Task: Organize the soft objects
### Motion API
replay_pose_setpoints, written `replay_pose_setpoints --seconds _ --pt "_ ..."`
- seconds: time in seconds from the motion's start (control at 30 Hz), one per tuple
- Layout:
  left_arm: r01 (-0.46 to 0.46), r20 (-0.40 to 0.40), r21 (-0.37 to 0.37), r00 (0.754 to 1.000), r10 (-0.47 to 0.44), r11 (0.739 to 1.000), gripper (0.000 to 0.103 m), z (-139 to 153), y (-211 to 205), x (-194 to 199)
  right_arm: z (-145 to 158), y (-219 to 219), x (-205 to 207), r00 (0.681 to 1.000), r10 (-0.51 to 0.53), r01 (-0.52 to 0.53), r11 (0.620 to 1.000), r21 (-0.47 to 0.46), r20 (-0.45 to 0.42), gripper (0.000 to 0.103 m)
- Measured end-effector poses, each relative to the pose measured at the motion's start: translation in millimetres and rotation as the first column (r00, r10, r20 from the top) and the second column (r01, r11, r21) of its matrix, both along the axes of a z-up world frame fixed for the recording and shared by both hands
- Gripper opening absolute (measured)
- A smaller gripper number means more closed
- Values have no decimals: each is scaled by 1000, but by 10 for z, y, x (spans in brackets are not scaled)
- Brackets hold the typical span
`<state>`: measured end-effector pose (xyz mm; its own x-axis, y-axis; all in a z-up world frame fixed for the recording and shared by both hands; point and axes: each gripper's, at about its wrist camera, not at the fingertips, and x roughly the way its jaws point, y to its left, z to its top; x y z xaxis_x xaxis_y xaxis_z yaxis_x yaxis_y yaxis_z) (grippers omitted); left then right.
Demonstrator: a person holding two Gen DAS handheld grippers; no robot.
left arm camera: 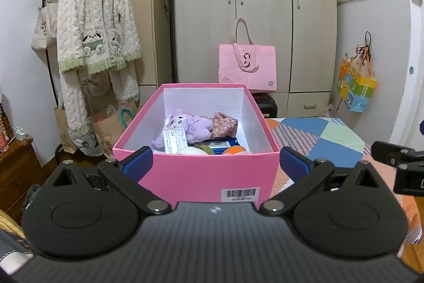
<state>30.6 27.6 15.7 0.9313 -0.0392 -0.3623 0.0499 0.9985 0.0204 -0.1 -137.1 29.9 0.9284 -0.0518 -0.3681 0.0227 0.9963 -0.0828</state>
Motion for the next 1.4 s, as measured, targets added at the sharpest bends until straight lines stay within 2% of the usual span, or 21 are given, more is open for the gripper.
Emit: replay_pose_setpoints --seconds 0.83,1.0,1.23,1.4 --pt "-15 16 15 1000 15 1000 103 -65 11 4 -47 -32 -14 1000 -28 28 999 33 -7 103" --pt "-66 57 25 996 64 998 103 -46 13 -37 -47 -32 -24 999 -34 34 999 36 -1 103" --pt "-75 48 -1 996 75 997 103 -39 84 -32 -54 -25 -33 999 -38 38 999 39 -6 103" --pt "-64 44 8 997 64 998 103 -50 84 -40 -65 -32 -27 999 -37 38 999 38 -9 103"
